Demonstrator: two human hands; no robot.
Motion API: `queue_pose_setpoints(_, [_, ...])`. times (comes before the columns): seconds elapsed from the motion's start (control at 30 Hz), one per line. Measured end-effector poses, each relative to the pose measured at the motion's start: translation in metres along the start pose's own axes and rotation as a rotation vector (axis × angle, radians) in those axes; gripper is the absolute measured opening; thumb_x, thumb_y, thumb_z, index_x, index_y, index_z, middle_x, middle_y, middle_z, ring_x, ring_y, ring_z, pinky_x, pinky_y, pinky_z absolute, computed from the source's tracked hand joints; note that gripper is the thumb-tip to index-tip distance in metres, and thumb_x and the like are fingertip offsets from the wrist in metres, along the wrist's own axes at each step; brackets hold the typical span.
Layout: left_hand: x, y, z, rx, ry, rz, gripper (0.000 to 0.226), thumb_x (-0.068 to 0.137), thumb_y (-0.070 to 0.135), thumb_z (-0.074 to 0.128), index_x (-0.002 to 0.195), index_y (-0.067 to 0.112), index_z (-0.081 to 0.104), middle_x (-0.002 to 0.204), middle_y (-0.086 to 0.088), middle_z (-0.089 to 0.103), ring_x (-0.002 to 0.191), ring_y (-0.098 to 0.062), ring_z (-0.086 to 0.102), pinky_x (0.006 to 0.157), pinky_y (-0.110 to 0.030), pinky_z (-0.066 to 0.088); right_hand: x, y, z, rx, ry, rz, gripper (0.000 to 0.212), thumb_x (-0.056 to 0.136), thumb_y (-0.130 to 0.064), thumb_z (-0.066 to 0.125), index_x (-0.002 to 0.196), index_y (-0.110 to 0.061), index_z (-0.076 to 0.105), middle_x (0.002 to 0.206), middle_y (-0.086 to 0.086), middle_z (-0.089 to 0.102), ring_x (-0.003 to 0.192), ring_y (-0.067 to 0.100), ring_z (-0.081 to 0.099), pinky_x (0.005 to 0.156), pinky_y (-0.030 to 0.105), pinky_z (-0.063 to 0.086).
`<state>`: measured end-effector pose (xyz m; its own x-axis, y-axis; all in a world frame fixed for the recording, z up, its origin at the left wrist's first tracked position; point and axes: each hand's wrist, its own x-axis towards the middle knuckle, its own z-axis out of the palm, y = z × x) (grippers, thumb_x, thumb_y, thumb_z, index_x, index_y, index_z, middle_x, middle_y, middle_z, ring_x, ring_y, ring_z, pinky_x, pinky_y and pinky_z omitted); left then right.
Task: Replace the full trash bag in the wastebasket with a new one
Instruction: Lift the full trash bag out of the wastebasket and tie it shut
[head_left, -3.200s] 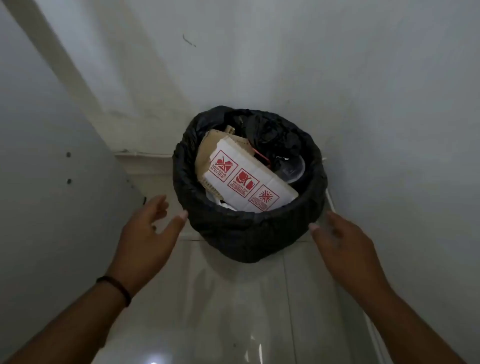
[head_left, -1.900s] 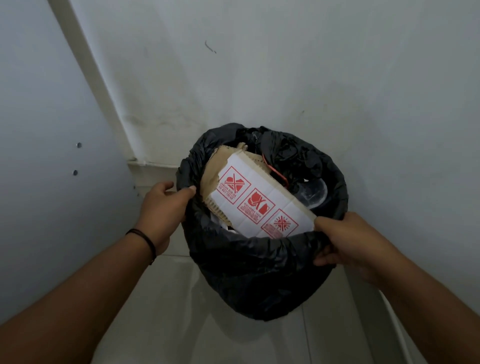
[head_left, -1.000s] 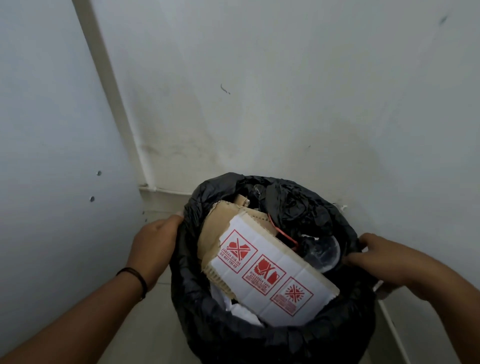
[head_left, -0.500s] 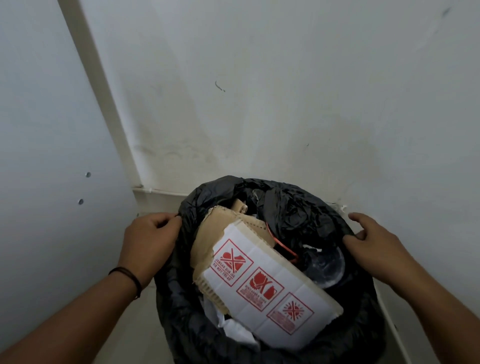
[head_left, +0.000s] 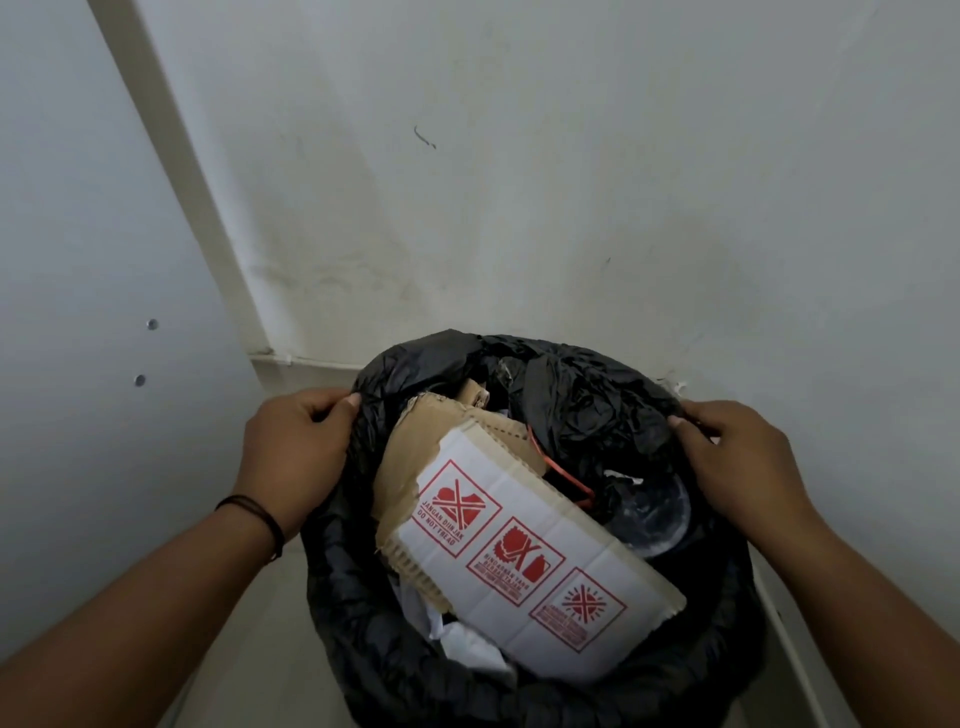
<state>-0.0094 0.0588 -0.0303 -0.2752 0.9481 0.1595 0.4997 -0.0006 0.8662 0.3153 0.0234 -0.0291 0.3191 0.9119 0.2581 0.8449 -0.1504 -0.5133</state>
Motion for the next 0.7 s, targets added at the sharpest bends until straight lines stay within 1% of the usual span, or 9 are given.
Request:
queue_pose_setpoints(0.1, [0.003, 0.009, -0.004, 0.075, 0.042, 0.110, 0.015, 0.087, 0.020, 0.060, 0.086, 0.023, 0.074, 0.077, 0.013, 0.067, 0.073, -0.002, 0.060, 0.069, -0.017, 0.041, -0.001, -0.005, 0.000, 0.075, 0.088, -0.040, 0.020, 0.087, -0.007, 0.061, 0.104, -0.006, 0.072, 0.115, 0.011, 0.065, 0.110, 0.025, 0.057, 0.085, 0.016, 0.033])
queue_pose_setpoints(0.17, [0.011, 0.018, -0.006, 0.022, -0.014, 0.091, 0.015, 0.085, 0.014, 0.062, 0.079, 0.026, 0.069, 0.076, 0.012, 0.068, 0.071, -0.004, 0.062, 0.065, -0.018, 0.046, -0.002, -0.007, -0.001, 0.119, 0.112, -0.043, 0.019, 0.087, -0.005, 0.061, 0.102, -0.007, 0.073, 0.114, 0.007, 0.066, 0.108, 0.021, 0.058, 0.088, 0.009, 0.032])
queue_pose_setpoints(0.23, [0.017, 0.027, -0.005, -0.121, -0.132, -0.014, 0.013, 0.083, 0.009, 0.063, 0.085, 0.023, 0.065, 0.077, 0.001, 0.070, 0.067, -0.017, 0.064, 0.063, -0.026, 0.051, -0.002, -0.009, -0.003, 0.186, 0.097, -0.019, 0.019, 0.087, -0.005, 0.059, 0.098, -0.011, 0.073, 0.098, -0.002, 0.068, 0.091, 0.012, 0.059, 0.074, -0.007, 0.029])
queue_pose_setpoints(0.3, [0.018, 0.031, -0.003, -0.195, -0.192, -0.085, 0.008, 0.083, 0.016, 0.063, 0.089, 0.022, 0.063, 0.075, -0.003, 0.070, 0.065, -0.020, 0.064, 0.060, -0.029, 0.052, -0.001, -0.011, -0.004, 0.212, 0.079, 0.000, 0.019, 0.088, -0.007, 0.057, 0.094, -0.018, 0.071, 0.084, -0.014, 0.063, 0.076, 0.003, 0.055, 0.064, -0.009, 0.031])
queue_pose_setpoints(0.4, [0.015, 0.022, -0.002, -0.003, -0.078, 0.010, 0.012, 0.087, 0.036, 0.059, 0.087, 0.026, 0.065, 0.069, 0.003, 0.068, 0.062, -0.009, 0.062, 0.053, -0.020, 0.043, -0.001, -0.014, -0.005, 0.206, 0.095, -0.014, 0.012, 0.089, -0.017, 0.056, 0.094, -0.026, 0.062, 0.075, -0.020, 0.058, 0.069, 0.000, 0.052, 0.057, -0.001, 0.036])
queue_pose_setpoints(0.47, [0.014, 0.017, -0.004, 0.127, -0.037, 0.066, 0.018, 0.085, 0.035, 0.061, 0.099, 0.024, 0.062, 0.067, 0.000, 0.065, 0.063, -0.011, 0.061, 0.054, -0.020, 0.039, -0.001, -0.014, -0.006, 0.159, 0.097, -0.033, 0.018, 0.091, -0.022, 0.054, 0.107, -0.023, 0.063, 0.076, -0.009, 0.063, 0.067, 0.004, 0.051, 0.053, 0.010, 0.032])
queue_pose_setpoints(0.57, [0.012, 0.015, 0.000, 0.314, -0.128, 0.099, 0.039, 0.081, 0.029, 0.067, 0.119, 0.023, 0.059, 0.086, 0.003, 0.062, 0.078, -0.019, 0.061, 0.066, -0.023, 0.040, -0.001, -0.013, -0.006, 0.081, 0.104, -0.018, 0.031, 0.090, -0.022, 0.058, 0.121, -0.018, 0.061, 0.069, -0.002, 0.060, 0.065, 0.011, 0.053, 0.061, 0.014, 0.034])
queue_pose_setpoints(0.63, [0.009, 0.015, 0.004, 0.351, -0.178, 0.162, 0.023, 0.083, 0.024, 0.065, 0.105, 0.028, 0.069, 0.082, 0.008, 0.064, 0.077, -0.012, 0.062, 0.059, -0.011, 0.036, -0.002, -0.015, -0.005, -0.018, 0.104, 0.009, 0.035, 0.087, -0.027, 0.061, 0.122, -0.020, 0.061, 0.067, 0.000, 0.059, 0.073, 0.024, 0.062, 0.071, 0.028, 0.044])
queue_pose_setpoints(0.7, [0.006, 0.014, 0.005, 0.337, -0.160, 0.197, 0.018, 0.083, 0.021, 0.064, 0.094, 0.030, 0.074, 0.077, 0.007, 0.069, 0.067, -0.006, 0.058, 0.055, -0.010, 0.035, -0.004, -0.019, -0.005, -0.158, 0.103, 0.011, 0.032, 0.086, -0.033, 0.062, 0.117, -0.024, 0.064, 0.079, 0.005, 0.070, 0.086, 0.030, 0.065, 0.075, 0.036, 0.045])
